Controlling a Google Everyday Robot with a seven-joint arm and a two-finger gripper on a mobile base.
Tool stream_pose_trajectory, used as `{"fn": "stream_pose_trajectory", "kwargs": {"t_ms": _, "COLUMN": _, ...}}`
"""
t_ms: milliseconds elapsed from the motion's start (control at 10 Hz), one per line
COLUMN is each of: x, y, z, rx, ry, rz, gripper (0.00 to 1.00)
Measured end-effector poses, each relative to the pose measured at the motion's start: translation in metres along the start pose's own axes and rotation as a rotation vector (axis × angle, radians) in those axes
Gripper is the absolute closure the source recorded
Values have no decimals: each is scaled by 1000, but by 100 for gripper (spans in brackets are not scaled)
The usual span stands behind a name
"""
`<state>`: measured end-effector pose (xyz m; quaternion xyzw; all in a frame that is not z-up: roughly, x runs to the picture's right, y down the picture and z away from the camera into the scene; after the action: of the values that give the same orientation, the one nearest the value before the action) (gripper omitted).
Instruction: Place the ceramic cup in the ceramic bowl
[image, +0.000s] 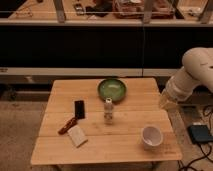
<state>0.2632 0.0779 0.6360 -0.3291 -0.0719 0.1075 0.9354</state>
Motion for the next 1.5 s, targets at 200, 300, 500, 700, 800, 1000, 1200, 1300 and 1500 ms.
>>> {"fn": "stream_pose_trajectory", "kwargs": {"t_ms": 200, "x": 7, "y": 11, "z": 9, "rx": -20, "ry": 14, "rz": 36, "gripper": 98}}
{"fn": "stream_pose_trajectory", "kwargs": {"t_ms": 300, "x": 8, "y": 18, "z": 14, "rx": -27, "ry": 5, "rz": 55, "gripper": 90}}
{"fn": "stream_pose_trajectory", "kwargs": {"t_ms": 500, "x": 3, "y": 24, "z": 22, "rx": -21, "ry": -17, "rz": 63, "gripper": 72}}
{"fn": "stream_pose_trajectory", "kwargs": {"t_ms": 700, "x": 4, "y": 28, "z": 32, "rx": 9, "ry": -20, "rz": 72, "gripper": 52}}
{"fn": "stream_pose_trajectory", "kwargs": {"t_ms": 800, "x": 9, "y": 30, "z": 37, "rx": 27, "ry": -6, "rz": 83, "gripper": 44}}
{"fn": "stream_pose_trajectory", "kwargs": {"t_ms": 1000, "x": 9, "y": 30, "z": 39, "rx": 32, "ry": -2, "rz": 83, "gripper": 42}}
{"fn": "stream_pose_trajectory", "kwargs": {"t_ms": 1200, "x": 9, "y": 30, "z": 39, "rx": 32, "ry": -2, "rz": 83, "gripper": 42}}
{"fn": "stream_pose_trajectory", "kwargs": {"t_ms": 1300, "x": 9, "y": 30, "z": 39, "rx": 32, "ry": -3, "rz": 84, "gripper": 42}}
{"fn": "stream_pose_trajectory", "kwargs": {"t_ms": 1500, "x": 9, "y": 31, "z": 41, "rx": 29, "ry": -1, "rz": 82, "gripper": 42}}
